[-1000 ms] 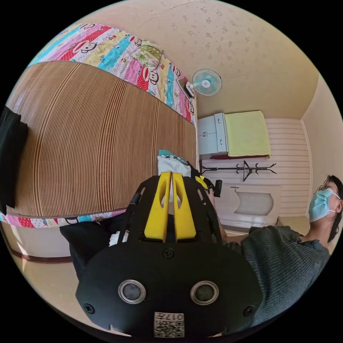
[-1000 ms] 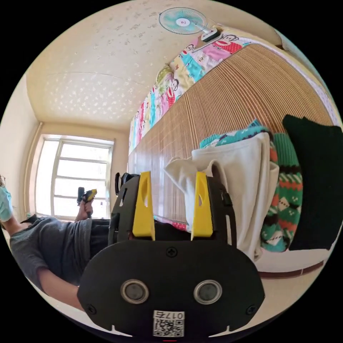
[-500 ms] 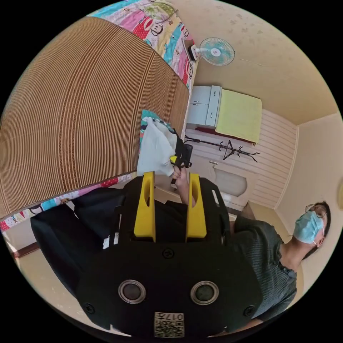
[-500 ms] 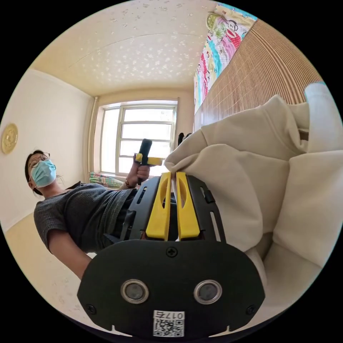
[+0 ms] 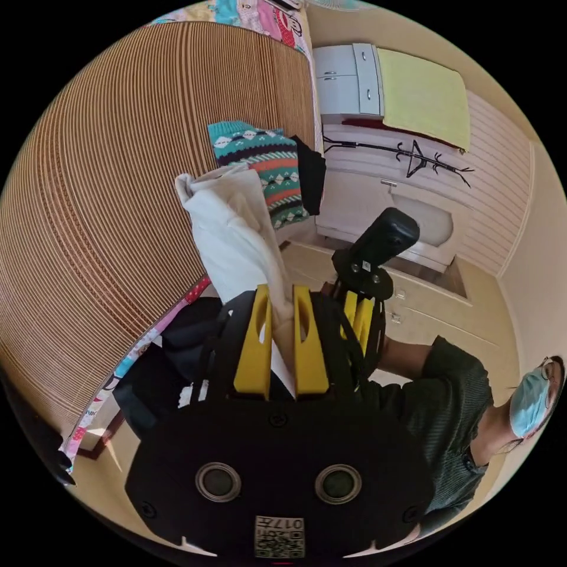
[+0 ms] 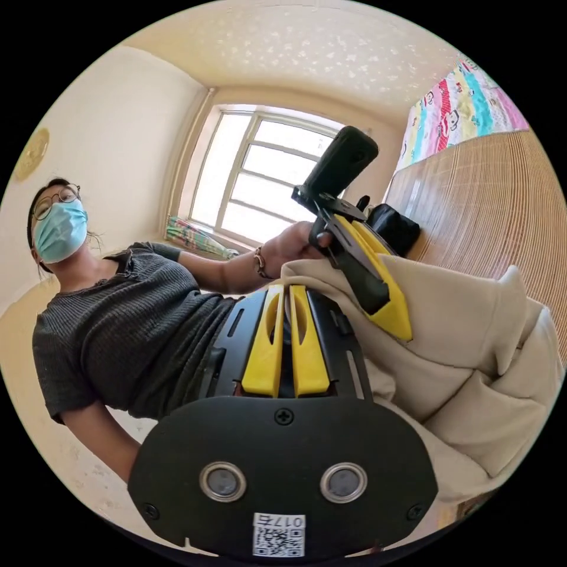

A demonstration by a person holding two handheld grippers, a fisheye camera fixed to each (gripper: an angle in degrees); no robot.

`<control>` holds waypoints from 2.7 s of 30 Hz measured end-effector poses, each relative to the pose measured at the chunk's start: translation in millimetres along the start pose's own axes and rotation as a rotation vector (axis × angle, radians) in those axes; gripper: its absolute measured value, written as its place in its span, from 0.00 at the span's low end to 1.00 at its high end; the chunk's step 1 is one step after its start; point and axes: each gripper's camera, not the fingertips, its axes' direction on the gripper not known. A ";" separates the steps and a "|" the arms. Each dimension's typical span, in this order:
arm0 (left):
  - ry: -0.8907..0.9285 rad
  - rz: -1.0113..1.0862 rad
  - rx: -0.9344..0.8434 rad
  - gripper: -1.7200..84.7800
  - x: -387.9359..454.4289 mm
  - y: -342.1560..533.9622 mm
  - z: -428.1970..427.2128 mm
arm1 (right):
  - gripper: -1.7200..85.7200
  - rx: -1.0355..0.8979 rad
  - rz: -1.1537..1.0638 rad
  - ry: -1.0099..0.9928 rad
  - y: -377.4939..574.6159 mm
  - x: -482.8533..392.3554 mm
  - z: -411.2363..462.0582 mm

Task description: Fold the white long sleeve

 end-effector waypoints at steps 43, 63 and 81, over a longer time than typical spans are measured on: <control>1.370 2.013 0.303 0.06 141.6 683.9 -278.9 | 0.28 0.108 -0.354 0.491 4.4 -78.9 388.3; -0.114 1.042 0.764 0.05 144.2 742.3 -298.8 | 0.06 0.306 -0.616 0.817 31.7 -258.8 265.6; -0.434 0.940 1.162 0.04 266.3 725.2 -238.1 | 0.06 0.594 -0.603 0.871 33.9 -325.0 208.8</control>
